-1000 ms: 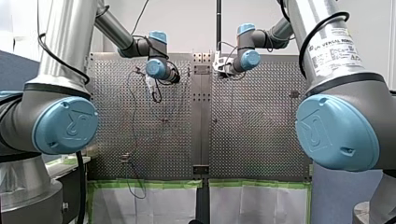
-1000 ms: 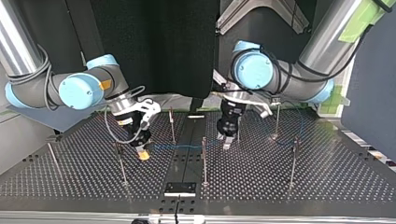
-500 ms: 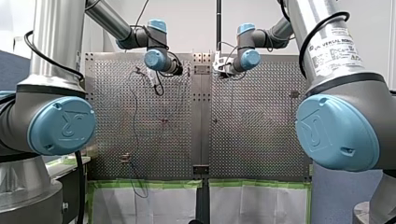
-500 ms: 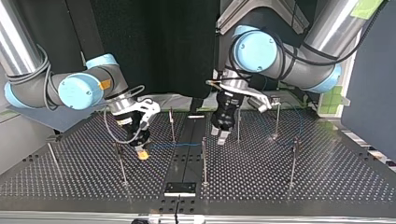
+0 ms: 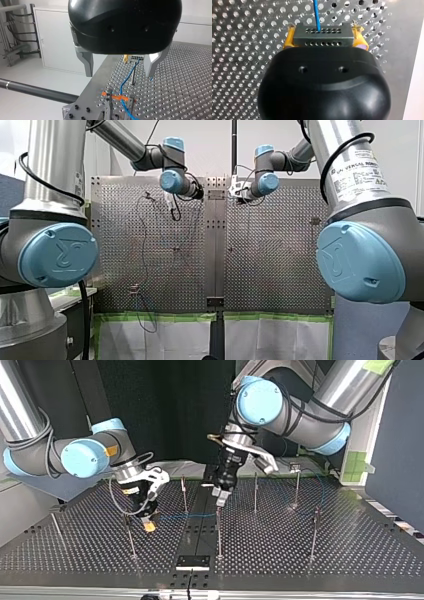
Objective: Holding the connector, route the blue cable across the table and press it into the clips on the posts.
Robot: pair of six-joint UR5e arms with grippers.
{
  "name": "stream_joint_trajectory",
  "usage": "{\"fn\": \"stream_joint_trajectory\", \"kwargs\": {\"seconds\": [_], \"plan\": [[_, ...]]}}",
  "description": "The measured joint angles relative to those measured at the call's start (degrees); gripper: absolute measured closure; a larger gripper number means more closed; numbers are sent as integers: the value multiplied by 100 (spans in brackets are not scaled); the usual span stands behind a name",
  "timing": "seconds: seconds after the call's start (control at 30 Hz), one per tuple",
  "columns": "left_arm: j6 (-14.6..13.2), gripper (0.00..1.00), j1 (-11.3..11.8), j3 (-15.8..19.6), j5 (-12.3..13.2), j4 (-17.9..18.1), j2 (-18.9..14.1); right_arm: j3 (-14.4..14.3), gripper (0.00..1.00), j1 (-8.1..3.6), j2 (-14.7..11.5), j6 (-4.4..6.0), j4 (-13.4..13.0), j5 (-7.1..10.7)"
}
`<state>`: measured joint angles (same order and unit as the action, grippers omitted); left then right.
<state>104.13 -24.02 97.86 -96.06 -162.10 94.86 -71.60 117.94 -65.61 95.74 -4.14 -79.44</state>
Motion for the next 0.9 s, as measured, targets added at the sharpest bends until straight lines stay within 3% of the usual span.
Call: {"fn": "stream_joint_trajectory", "kwargs": {"seconds": [0.33, 0.57, 0.9], "plan": [[5, 0, -267, -379, -482, -243, 71, 0, 100, -17, 3, -13, 0, -99], [-173, 0, -409, -727, -801, -551, 387, 0, 100, -20, 6, -13, 4, -107], [-214, 0, -537, -1287, -1095, -803, 811, 0, 100, -20, 7, -11, 2, -114]]}}
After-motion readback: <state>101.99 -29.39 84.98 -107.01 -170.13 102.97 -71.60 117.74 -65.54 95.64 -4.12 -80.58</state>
